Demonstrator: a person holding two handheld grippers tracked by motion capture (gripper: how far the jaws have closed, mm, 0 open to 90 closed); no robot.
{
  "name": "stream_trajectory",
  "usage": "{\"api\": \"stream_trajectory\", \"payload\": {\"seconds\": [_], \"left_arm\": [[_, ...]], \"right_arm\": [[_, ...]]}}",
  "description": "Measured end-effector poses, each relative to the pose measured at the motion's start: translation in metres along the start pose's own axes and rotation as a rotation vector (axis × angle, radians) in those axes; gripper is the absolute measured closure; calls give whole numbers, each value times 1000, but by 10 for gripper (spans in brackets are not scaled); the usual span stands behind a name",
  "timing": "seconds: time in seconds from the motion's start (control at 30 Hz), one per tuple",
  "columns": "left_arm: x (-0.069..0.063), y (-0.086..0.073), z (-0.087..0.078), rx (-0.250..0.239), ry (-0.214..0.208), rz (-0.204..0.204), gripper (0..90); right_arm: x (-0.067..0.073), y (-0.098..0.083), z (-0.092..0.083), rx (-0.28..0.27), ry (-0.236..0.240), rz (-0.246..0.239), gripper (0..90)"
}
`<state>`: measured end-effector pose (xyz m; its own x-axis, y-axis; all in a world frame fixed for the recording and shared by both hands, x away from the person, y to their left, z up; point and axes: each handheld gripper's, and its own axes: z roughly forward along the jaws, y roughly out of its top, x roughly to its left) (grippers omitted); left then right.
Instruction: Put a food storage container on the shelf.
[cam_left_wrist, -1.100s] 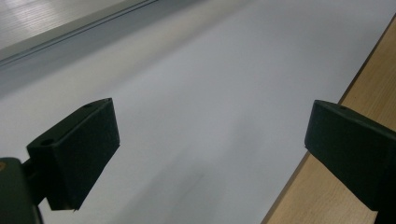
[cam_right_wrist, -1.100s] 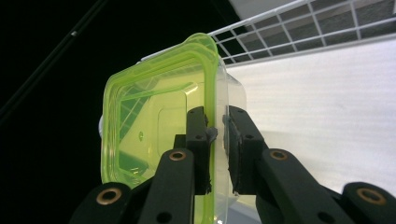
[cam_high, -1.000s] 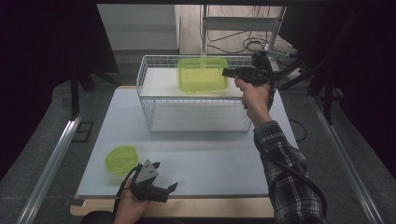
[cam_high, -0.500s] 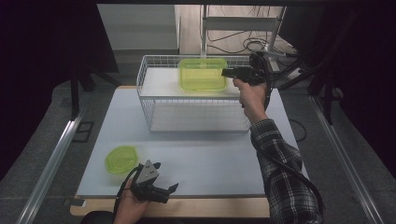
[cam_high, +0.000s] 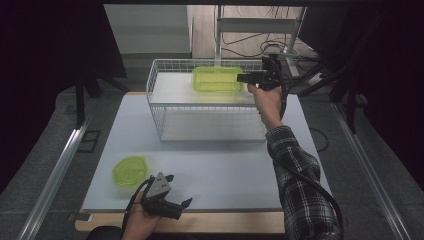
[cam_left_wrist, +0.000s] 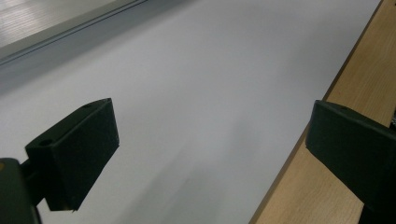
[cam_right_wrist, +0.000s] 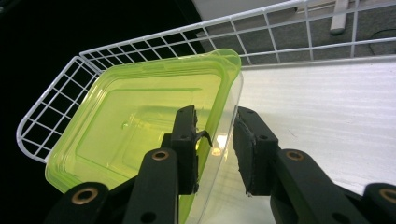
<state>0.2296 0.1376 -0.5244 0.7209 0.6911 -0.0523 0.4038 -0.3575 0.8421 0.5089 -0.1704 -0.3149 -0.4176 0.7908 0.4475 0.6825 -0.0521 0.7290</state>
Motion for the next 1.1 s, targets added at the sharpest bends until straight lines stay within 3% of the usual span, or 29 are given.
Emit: {"api": "stream_trajectory", "payload": {"seconds": [0.17,0.33,0.5,0.73,0.83,1.1], "left_arm": [[0,0,0,1,-2,2,25],[-1,0,0,2,0,4,25],[0,0,0,3,4,1,25],[1,0,-1,10,17,-20,21],[1,0,0,16,18,-19,21],[1,0,1,18,22,-17,21]], "right_arm": [[0,0,3,9,-4,-22,644],[3,1,2,4,-50,-66,587],[3,1,-1,9,-61,-92,527],[4,1,-13,10,-32,-127,487],[3,-4,-20,23,9,-141,457],[7,-15,-30,32,22,-203,383]]}}
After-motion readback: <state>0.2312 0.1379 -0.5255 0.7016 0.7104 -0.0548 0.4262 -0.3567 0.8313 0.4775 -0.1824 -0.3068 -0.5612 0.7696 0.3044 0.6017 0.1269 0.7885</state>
